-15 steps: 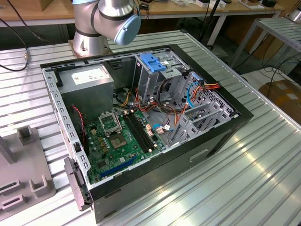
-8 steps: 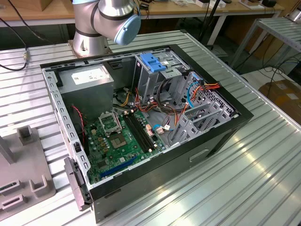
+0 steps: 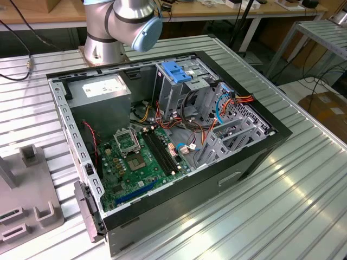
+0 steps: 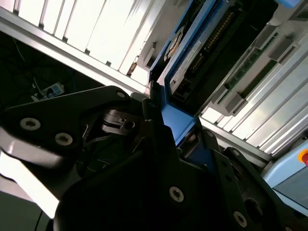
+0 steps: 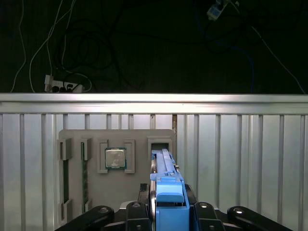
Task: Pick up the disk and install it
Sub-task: 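Pick up the disk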
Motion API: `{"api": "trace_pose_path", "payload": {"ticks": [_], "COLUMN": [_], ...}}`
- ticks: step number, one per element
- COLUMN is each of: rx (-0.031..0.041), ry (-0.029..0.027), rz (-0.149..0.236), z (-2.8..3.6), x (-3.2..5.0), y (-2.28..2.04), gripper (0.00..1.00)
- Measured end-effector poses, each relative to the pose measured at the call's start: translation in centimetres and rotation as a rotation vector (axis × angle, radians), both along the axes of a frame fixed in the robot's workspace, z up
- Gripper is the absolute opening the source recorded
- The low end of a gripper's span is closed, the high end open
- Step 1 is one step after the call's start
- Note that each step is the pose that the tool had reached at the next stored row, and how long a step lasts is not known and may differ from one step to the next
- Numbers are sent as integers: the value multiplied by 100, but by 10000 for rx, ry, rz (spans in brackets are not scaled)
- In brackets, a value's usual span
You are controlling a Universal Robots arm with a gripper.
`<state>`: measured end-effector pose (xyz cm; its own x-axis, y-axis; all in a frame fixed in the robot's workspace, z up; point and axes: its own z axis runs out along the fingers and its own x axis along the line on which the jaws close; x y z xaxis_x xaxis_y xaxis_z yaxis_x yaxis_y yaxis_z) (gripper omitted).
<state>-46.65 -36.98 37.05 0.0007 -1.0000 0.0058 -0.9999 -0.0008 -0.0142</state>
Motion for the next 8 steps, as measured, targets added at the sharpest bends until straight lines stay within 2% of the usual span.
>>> {"api": "trace_pose_path", "payload": {"ticks": [8], "rx": [0], "ry": [-1], "rz": [0], "z": [75], "x": [0], "y": [0], "gripper": [37]}}
